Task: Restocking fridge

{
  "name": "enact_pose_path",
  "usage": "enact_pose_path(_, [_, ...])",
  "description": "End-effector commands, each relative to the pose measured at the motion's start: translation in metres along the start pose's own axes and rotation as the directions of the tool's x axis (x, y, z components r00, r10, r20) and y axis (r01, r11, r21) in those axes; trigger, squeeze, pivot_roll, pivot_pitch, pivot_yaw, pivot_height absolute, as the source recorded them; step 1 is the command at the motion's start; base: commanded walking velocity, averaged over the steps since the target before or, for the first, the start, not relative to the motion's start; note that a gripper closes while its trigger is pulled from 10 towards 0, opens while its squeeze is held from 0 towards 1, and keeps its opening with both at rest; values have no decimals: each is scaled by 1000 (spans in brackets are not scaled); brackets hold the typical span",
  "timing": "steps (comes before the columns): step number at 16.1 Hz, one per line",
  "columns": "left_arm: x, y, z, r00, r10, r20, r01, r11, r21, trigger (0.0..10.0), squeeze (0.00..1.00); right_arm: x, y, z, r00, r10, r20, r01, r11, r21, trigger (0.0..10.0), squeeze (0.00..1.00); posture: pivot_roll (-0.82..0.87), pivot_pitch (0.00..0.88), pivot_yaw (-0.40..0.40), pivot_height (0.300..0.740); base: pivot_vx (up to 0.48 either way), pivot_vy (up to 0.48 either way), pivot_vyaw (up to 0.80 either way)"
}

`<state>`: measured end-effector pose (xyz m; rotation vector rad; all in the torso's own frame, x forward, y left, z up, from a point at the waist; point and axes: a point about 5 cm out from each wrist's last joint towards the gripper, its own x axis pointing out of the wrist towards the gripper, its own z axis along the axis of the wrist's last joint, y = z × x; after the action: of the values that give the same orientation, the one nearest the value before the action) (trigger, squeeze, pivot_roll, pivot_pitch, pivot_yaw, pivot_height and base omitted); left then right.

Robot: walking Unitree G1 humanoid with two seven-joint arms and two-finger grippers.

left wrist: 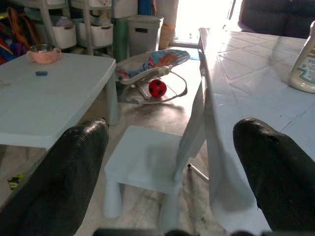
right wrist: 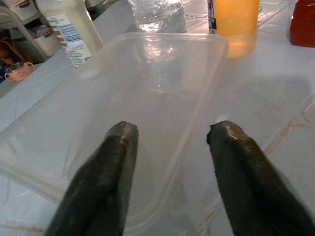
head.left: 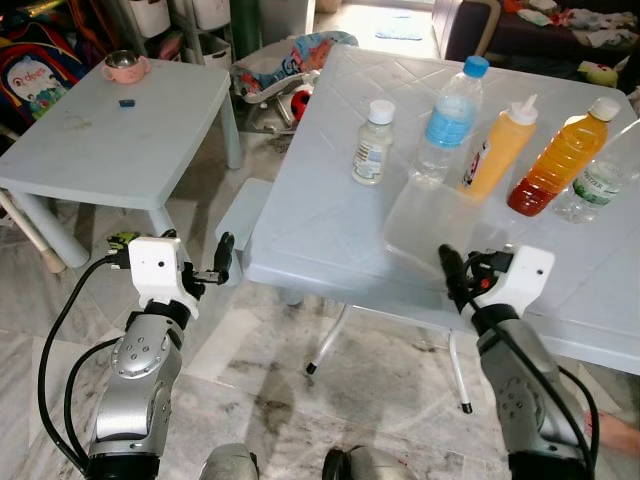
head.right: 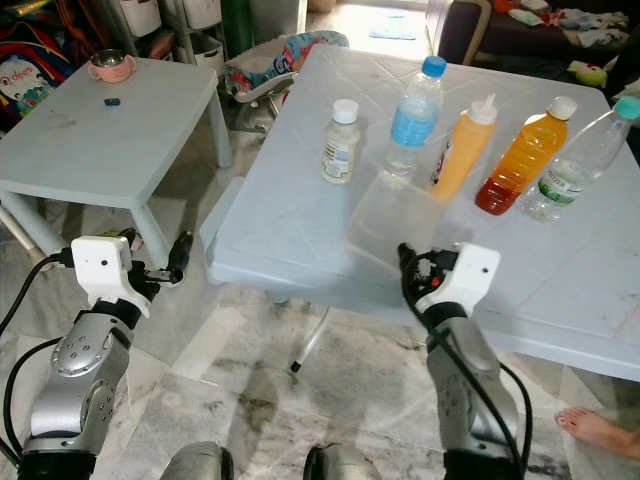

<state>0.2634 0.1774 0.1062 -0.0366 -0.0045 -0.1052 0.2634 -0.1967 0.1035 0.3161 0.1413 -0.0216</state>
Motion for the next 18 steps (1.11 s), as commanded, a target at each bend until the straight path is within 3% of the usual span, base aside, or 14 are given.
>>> enact_pose_path(1, [1, -1, 2, 1000, -11, 4, 11, 1000, 17, 10000, 0, 0, -9, -2, 999, -37, -22, 37, 999, 3, 4980, 0, 55, 96, -33, 740, 0, 0, 0])
enact_pose_path(2, [1, -1, 2, 1000, -11, 4, 11, 1000, 16, 10000, 0, 1, -10, -1, 999, -38, -21, 38, 999, 3, 5647, 0, 55, 97, -32, 740, 0, 0, 0])
enact_pose_path(3, [1, -1, 2, 1000, -12, 3, 12, 1000, 16, 10000, 0, 2, -13, 1, 999, -40, -20, 40, 999, -4, 7451, 0, 55, 98, -31, 740, 0, 0, 0])
enact_pose_path(4, [1, -1, 2, 1000, -12, 3, 12, 1000, 16, 10000, 0, 3, -13, 2, 999, -36, -21, 36, 999, -11, 7765, 0, 55, 98, -30, 740, 0, 0, 0])
enact_pose_path(5, [1, -1, 2, 1000, -12, 2, 12, 1000, 17, 10000, 0, 4, -13, 2, 999, -13, -35, 12, 999, -32, 10000, 0, 55, 99, -29, 740, 0, 0, 0])
enact_pose_path(9, [1, -2, 2, 1000, -14, 1, 14, 1000, 19, 10000, 0, 8, -10, 5, 996, 71, -56, -78, 988, -136, 10000, 0, 55, 99, -26, 740, 0, 0, 0])
enact_pose_path(11, [2, -2, 2, 1000, -15, 1, 15, 1000, 18, 10000, 0, 9, -4, 13, 993, 120, -14, -120, 967, -224, 10000, 0, 53, 99, -25, 740, 0, 0, 0])
enact_pose_path(12, [2, -3, 2, 1000, -15, 1, 15, 1000, 18, 10000, 0, 9, -2, 16, 991, 132, 17, -124, 961, -246, 10000, 725, 54, 100, -26, 740, 0, 0, 0])
enact_pose_path(13, [2, -3, 2, 1000, -16, 0, 16, 1000, 17, 10000, 0, 7, 0, 21, 989, 138, 60, -118, 959, -259, 10000, 1000, 53, 102, -25, 740, 0, 0, 0])
enact_pose_path(18, [2, -4, 2, 1000, -23, -1, 23, 1000, 18, 10000, 0, 0, 5, 33, 980, 67, 187, -11, 958, -285, 10000, 1000, 48, 102, -20, 740, 0, 0, 0])
